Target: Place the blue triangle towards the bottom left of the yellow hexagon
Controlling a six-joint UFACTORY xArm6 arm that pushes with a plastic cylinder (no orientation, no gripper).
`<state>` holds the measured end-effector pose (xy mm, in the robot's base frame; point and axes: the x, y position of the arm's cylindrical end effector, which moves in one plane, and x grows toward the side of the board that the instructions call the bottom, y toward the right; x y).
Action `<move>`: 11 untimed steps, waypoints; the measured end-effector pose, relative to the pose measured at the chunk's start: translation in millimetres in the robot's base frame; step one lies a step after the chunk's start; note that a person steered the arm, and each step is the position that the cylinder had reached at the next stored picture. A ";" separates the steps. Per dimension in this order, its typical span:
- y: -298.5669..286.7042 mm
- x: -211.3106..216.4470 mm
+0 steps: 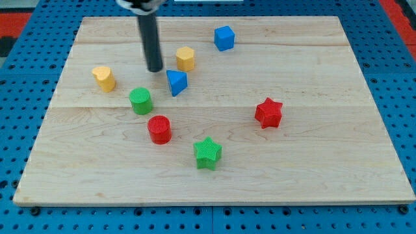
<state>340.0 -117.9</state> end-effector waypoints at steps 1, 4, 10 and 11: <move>66.1 -21.0; 94.3 -12.1; 98.4 78.3; 111.3 51.3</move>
